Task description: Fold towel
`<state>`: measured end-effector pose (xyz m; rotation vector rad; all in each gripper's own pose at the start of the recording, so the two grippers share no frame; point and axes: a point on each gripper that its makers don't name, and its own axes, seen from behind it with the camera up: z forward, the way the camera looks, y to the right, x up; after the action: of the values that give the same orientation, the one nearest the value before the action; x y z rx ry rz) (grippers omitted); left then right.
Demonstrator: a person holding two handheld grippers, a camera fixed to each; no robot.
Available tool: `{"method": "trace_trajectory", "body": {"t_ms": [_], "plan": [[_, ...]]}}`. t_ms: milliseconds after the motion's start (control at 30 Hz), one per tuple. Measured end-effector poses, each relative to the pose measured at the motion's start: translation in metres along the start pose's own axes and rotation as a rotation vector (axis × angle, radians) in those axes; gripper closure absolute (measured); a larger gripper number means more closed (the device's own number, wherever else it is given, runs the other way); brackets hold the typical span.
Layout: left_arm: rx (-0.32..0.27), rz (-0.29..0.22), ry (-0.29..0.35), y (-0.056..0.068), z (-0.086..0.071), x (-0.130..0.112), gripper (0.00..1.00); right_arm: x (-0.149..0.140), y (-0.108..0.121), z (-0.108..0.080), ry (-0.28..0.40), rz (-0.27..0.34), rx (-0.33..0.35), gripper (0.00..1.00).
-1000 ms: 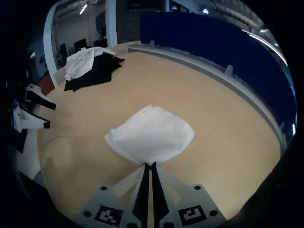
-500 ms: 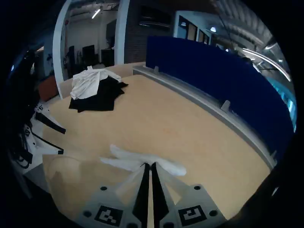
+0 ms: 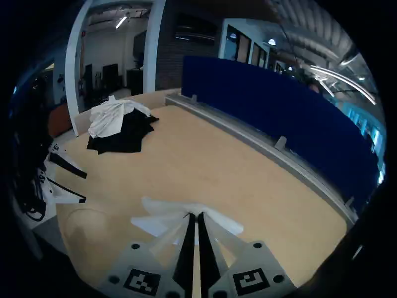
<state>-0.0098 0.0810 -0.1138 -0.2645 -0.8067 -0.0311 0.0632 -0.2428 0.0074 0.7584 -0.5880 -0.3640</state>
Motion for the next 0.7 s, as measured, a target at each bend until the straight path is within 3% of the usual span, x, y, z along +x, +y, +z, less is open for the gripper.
{"method": "trace_trajectory", "body": {"t_ms": [267,700], "plan": [[-0.016,0.027,0.001,0.015,0.003,0.005,0.07,-0.009,0.037,-0.030,0.004,0.026,-0.044,0.96],[-0.020,0.047,-0.008,0.031,0.007,0.005,0.07,-0.049,0.122,-0.087,-0.017,0.070,-0.133,0.96]]}}
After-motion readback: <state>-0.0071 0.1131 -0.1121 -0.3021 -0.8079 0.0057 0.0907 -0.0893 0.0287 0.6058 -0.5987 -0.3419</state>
